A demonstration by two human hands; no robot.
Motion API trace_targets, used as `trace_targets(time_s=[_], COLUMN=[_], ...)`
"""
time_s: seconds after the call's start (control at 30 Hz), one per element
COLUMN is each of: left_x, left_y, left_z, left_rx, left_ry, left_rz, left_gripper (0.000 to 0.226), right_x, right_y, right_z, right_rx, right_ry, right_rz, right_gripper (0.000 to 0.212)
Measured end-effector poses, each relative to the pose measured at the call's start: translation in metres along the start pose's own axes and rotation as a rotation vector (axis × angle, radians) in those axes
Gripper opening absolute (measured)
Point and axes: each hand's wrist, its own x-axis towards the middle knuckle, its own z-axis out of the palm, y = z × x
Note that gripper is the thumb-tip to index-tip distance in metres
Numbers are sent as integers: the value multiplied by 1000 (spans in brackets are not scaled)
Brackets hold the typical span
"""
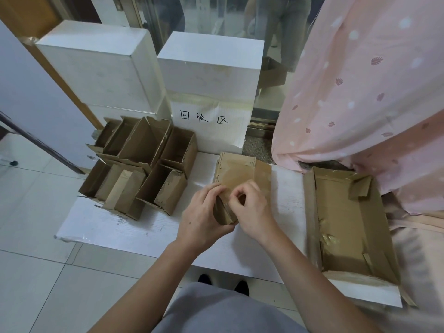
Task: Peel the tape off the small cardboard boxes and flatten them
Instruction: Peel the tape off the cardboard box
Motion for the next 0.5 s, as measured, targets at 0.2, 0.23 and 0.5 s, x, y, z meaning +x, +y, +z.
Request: trace_targets(time_s=[0.2,0.23,0.5], left_x=[-5,-6,-9], left_y=[-6,-7,-13], left_z=[0,1,1], left_rx=[-54,-62,-94], left_ry=[-13,-14,-18], left_rz=[-22,-33,-70], left_gripper=[85,84,86], right_x=[-7,-9,-10], right_y=[7,9,10], right_z=[6,8,1], right_rx=[-179,-187,179], right_ry=[116,96,-78], right_rz=[-259,-306,-68], right_gripper=[6,5,15])
